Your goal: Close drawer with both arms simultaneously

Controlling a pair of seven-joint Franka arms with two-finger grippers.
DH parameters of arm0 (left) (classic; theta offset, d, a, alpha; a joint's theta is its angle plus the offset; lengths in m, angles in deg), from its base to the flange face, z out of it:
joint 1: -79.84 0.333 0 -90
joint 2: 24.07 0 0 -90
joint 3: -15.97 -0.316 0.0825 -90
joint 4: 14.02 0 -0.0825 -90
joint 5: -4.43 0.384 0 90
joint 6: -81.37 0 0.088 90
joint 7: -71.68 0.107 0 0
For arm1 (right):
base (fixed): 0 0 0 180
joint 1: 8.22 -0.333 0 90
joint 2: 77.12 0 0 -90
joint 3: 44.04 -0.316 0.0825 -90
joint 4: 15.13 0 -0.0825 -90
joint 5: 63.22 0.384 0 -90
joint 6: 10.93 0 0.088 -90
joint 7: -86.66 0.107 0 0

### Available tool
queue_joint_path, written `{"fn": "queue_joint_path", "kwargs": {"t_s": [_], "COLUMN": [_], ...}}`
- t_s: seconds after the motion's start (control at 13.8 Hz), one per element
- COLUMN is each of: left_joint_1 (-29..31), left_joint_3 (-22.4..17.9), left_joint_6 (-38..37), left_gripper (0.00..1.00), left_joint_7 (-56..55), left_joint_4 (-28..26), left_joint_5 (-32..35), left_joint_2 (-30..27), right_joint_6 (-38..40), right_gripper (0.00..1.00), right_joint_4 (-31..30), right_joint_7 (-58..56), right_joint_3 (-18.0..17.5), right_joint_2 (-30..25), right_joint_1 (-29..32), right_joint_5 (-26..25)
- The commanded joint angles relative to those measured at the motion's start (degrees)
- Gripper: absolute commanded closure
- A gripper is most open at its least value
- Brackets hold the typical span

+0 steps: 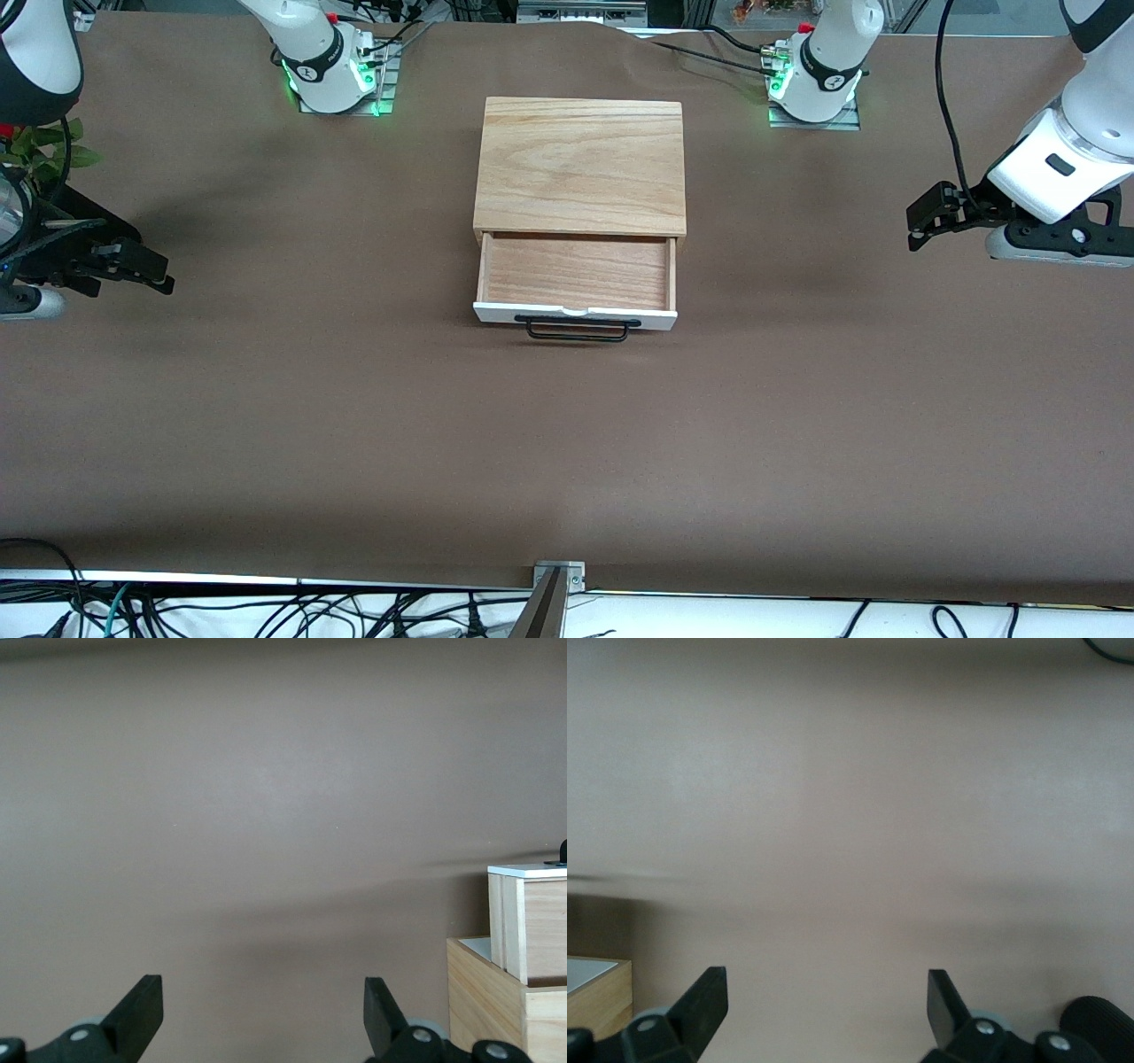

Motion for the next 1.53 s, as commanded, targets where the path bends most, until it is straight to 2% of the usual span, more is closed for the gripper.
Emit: {"fn": "queue_joint_path", "kwargs": {"t_s": [0.0,0.29,0.58,0.8,0.94,1.16,1.45], "left_joint_1": [1.02,0.5,-1.87,-5.12,-7.93,-11.36,-13.39], "left_joint_3": [0.33,0.6,1.91,2.35,2.27,2.27,2.36], "left_joint_6": [-0.73,-0.64,-0.55,0.67,1.12,6.81,17.35], "left_gripper": [0.0,0.0,0.0,0.0,0.0,0.0,0.0], "left_joint_7": [0.87,0.34,0.69,-0.54,-1.24,-7.37,-11.87], "left_joint_4": [1.95,2.13,2.3,2.83,5.63,7.93,7.84], "left_joint_5": [1.26,0.56,0.12,-4.71,-6.21,-7.87,-9.45], "left_joint_2": [1.02,1.9,3.83,9.61,13.4,19.02,23.69], "right_joint_6": [0.21,-1.11,-6.19,-11.02,-14.8,-22.01,-28.7], "right_gripper": [0.0,0.0,0.0,0.0,0.0,0.0,0.0], "right_joint_4": [1.58,1.58,1.58,1.58,1.58,1.67,1.67], "right_joint_7": [0.57,0.57,0.66,0.66,0.57,0.57,2.24], "right_joint_3": [-0.44,-0.71,-0.62,-0.71,-0.71,-0.71,-0.71], "right_joint_2": [0.7,2.8,5.96,8.95,12.11,16.42,20.55], "right_joint_1": [-0.11,-1.6,-6.25,-9.06,-11.61,-17.23,-20.93], "right_joint_5": [-0.13,0.13,1.7,4.51,7.15,7.25,12.6]}}
